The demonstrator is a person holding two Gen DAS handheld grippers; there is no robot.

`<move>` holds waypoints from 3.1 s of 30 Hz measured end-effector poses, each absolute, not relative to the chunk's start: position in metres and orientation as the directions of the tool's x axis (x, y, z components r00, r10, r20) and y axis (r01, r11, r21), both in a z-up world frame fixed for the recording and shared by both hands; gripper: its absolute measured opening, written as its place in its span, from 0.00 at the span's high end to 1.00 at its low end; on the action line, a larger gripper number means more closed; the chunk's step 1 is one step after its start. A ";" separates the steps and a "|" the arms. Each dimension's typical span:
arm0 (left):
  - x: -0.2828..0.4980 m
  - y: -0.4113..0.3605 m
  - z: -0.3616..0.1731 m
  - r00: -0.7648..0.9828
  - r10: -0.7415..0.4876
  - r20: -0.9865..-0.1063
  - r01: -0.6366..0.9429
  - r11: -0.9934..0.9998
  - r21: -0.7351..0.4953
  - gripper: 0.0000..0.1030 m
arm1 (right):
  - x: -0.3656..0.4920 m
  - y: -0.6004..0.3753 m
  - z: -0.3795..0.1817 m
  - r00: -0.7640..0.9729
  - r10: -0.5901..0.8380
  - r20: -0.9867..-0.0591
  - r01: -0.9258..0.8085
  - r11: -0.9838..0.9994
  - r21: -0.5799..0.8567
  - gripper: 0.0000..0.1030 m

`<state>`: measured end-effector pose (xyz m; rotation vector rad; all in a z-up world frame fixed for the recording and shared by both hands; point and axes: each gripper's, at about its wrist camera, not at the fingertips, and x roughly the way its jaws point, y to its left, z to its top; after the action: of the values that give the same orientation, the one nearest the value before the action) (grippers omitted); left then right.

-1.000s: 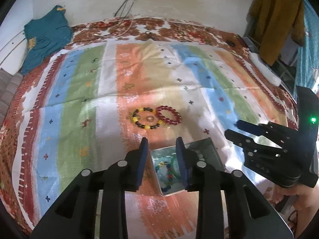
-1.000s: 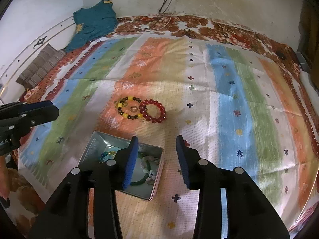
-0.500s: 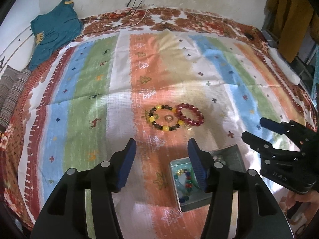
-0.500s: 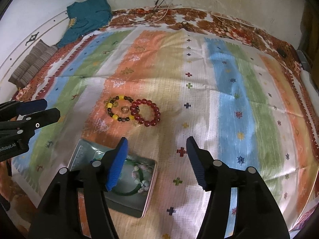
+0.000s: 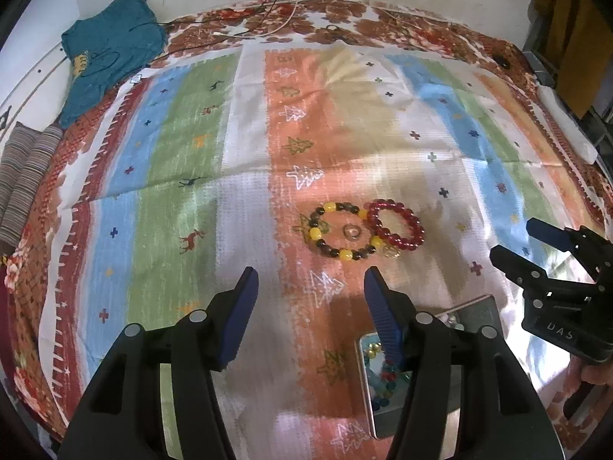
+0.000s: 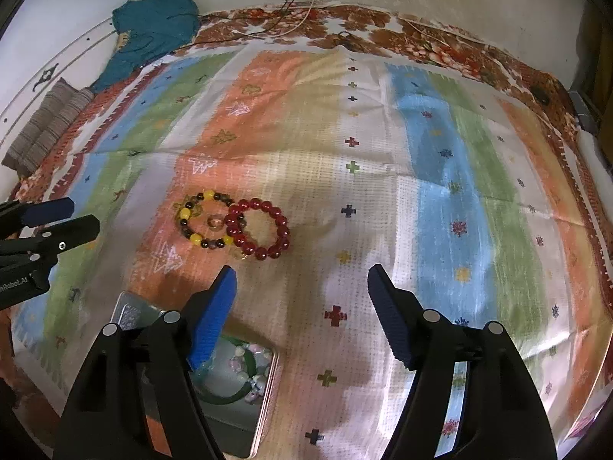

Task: Organize jewelry
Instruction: 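Lower the multicolour bracelet into the tin and open the left gripper, then move both grippers to the red bead and yellow-black bead bracelets, then grasp the red bead bracelet with the right gripper while the left gripper grasps the yellow-black bracelet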

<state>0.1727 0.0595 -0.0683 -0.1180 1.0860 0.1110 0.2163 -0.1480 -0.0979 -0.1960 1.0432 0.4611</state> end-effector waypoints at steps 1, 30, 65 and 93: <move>0.174 0.060 -0.069 0.460 0.031 -0.887 -0.150 0.988 -0.043 0.44 | 0.218 -0.148 -0.099 0.420 0.271 -0.866 -0.451 0.891 0.060 0.30; 0.220 0.058 -0.103 0.401 0.060 -0.914 -0.121 0.993 0.012 0.42 | 0.261 -0.134 -0.131 0.365 0.269 -0.891 -0.433 0.897 0.094 0.30; 0.275 0.072 -0.173 0.282 0.065 -0.957 -0.094 0.995 0.040 0.44 | 0.289 -0.098 -0.192 0.241 0.188 -0.952 -0.498 0.866 0.045 0.34; 0.258 0.085 -0.144 0.322 0.042 -0.946 -0.107 0.994 0.008 0.89 | 0.289 -0.119 -0.158 0.331 0.227 -0.916 -0.458 0.887 0.054 0.86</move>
<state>0.2584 0.0848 -0.1443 -0.0592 1.2392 0.0979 0.2894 -0.1192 -0.1576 -0.2295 1.1504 0.4531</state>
